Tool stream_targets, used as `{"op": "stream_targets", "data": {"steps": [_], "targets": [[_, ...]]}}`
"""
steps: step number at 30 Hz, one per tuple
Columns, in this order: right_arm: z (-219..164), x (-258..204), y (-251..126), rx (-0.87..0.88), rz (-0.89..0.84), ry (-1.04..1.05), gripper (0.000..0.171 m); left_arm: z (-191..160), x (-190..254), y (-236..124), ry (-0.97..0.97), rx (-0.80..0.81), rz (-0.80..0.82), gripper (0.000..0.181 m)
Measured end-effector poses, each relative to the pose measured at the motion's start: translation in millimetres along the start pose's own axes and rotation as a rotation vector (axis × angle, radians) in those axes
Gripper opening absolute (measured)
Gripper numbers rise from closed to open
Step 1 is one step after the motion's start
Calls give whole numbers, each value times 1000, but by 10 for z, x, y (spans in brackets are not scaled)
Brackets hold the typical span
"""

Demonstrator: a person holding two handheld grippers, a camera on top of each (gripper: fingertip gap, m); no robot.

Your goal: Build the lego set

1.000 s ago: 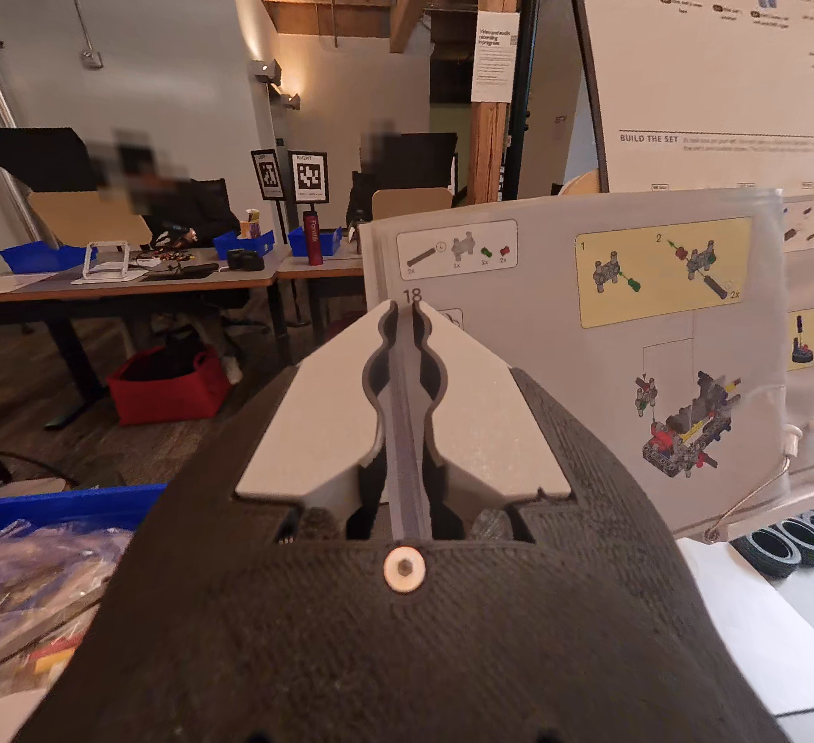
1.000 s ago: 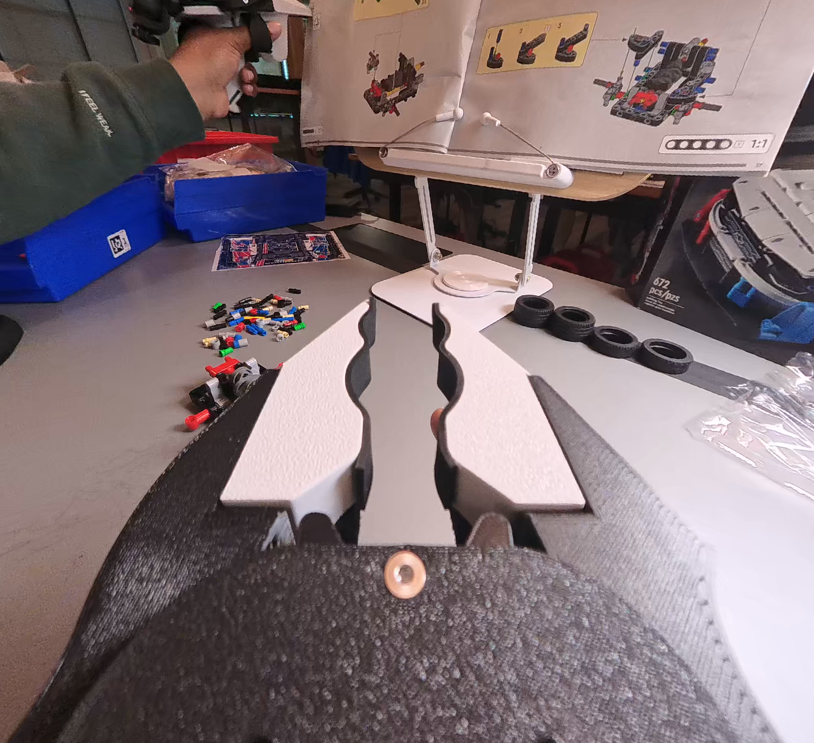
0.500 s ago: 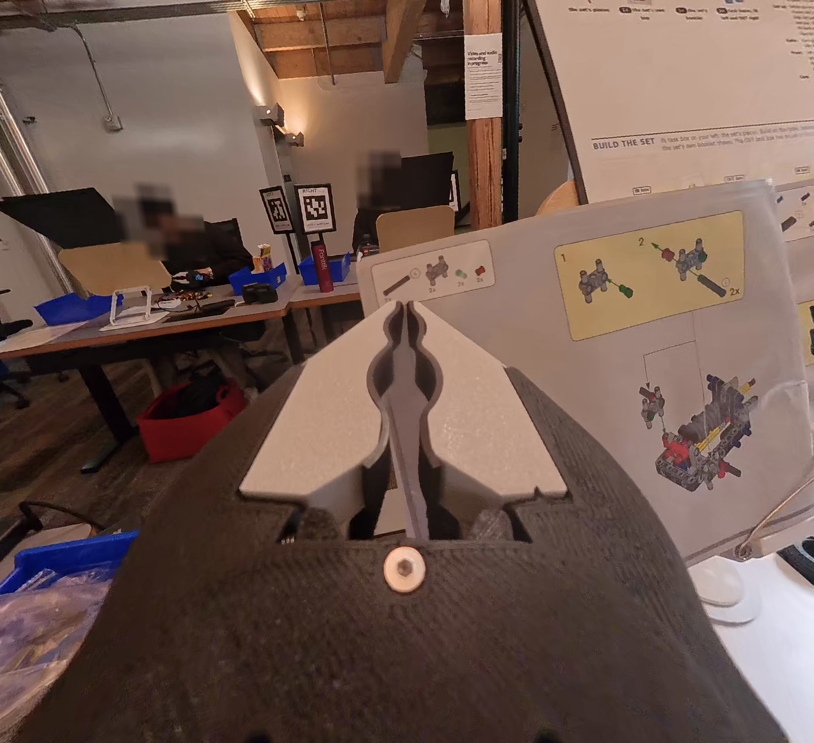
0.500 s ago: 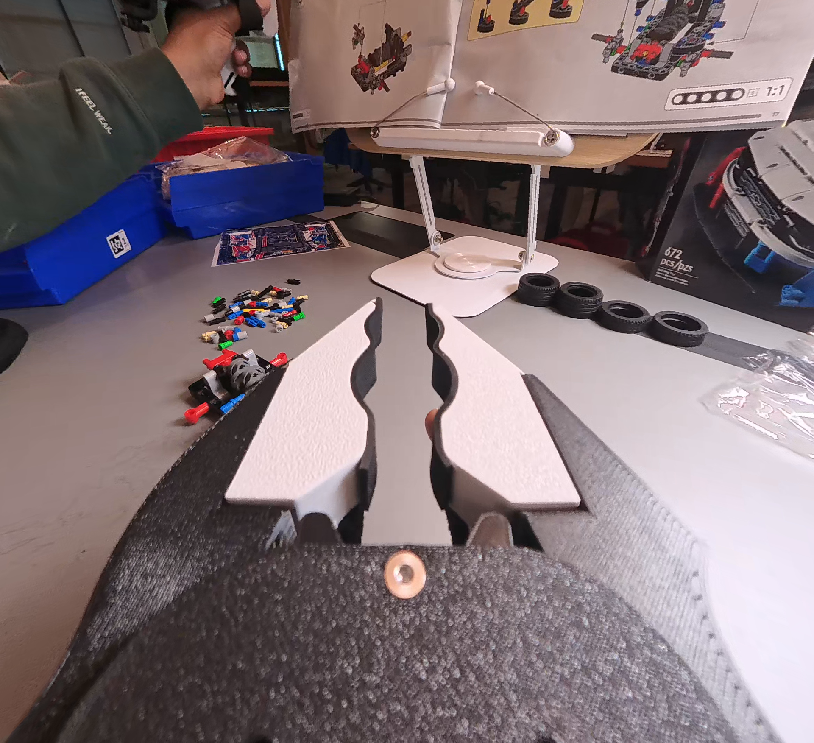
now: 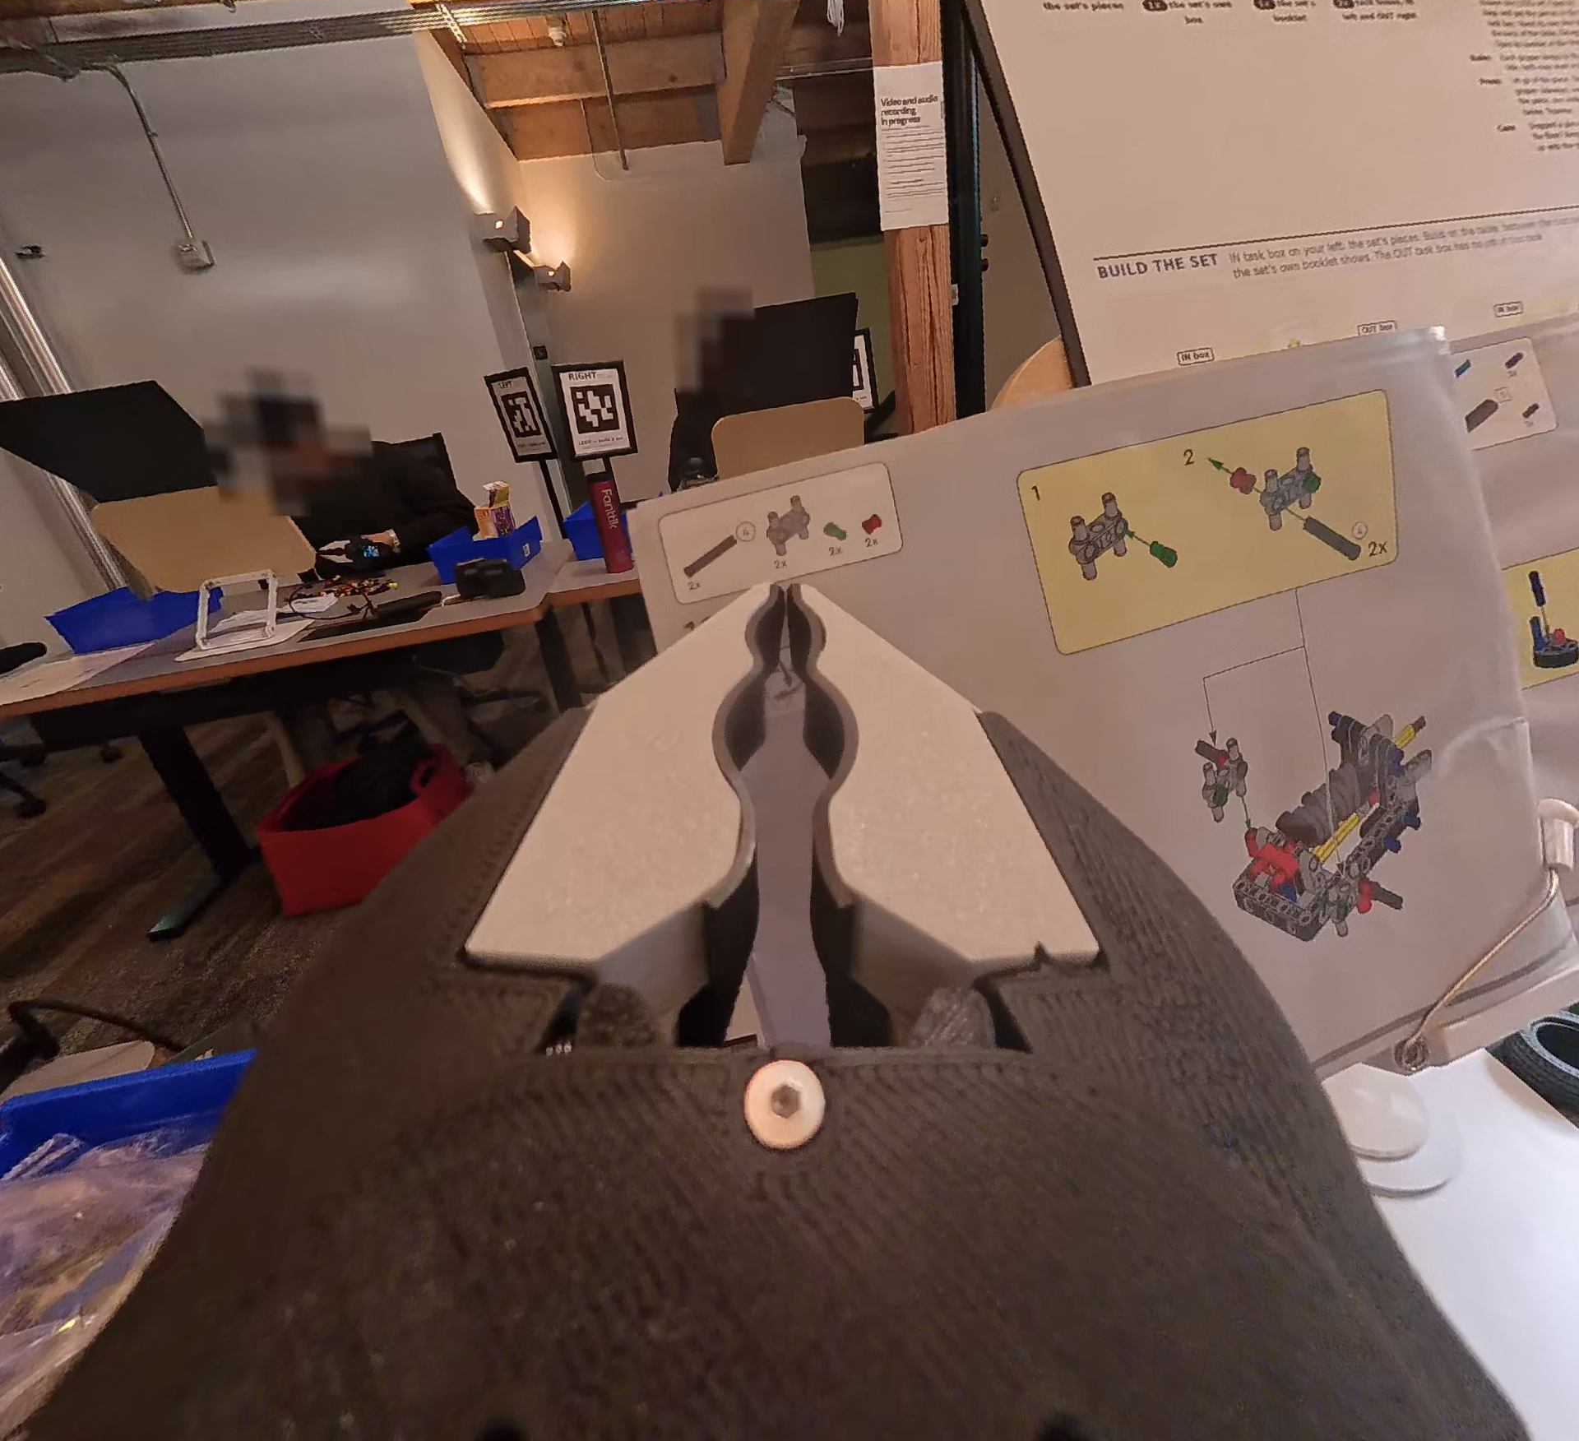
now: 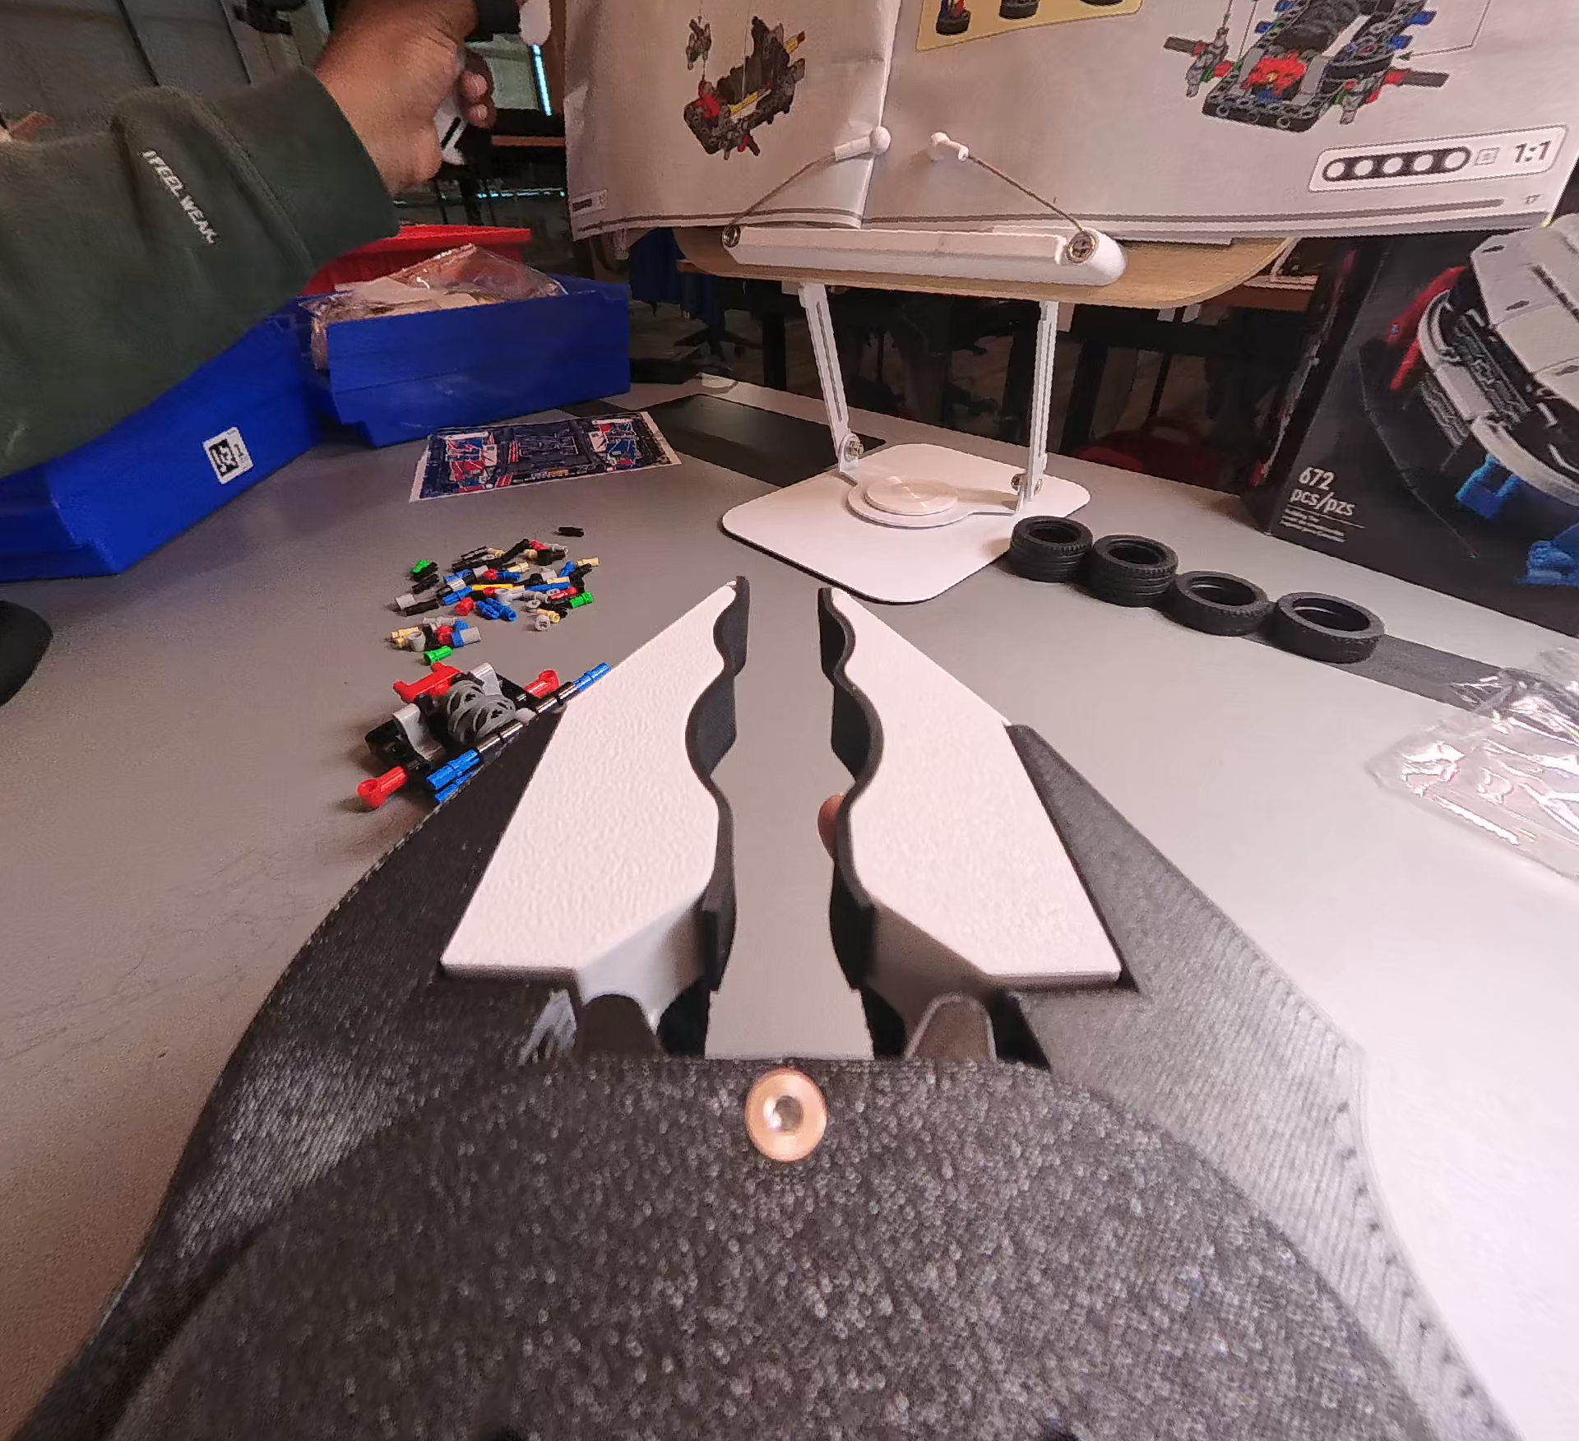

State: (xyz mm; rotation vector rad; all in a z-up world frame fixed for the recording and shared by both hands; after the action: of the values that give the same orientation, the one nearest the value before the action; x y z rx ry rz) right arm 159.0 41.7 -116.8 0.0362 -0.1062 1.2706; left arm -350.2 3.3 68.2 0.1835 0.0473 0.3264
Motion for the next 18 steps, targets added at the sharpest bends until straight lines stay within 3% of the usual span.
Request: {"op": "stream_targets", "data": {"steps": [1,18], "targets": [[1,-1,-1,1,0,-1,14,2,5,3,1,0,0,0],[13,-33,-4,-1,10,-12,14,62,144,-51,31,-38,-47,0]]}}
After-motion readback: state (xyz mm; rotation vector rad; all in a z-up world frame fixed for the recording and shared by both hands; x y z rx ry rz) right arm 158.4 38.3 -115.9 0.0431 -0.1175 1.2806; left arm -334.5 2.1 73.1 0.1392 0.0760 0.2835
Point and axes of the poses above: each gripper's, where its closed fingertips meet, y out along the fingers, z out of its top, x = y × z across the jaws, the point moved 10 cm from there along -y, back along the fingers, and after that the axes turned 7 degrees about -y, right-handed, at the moved point
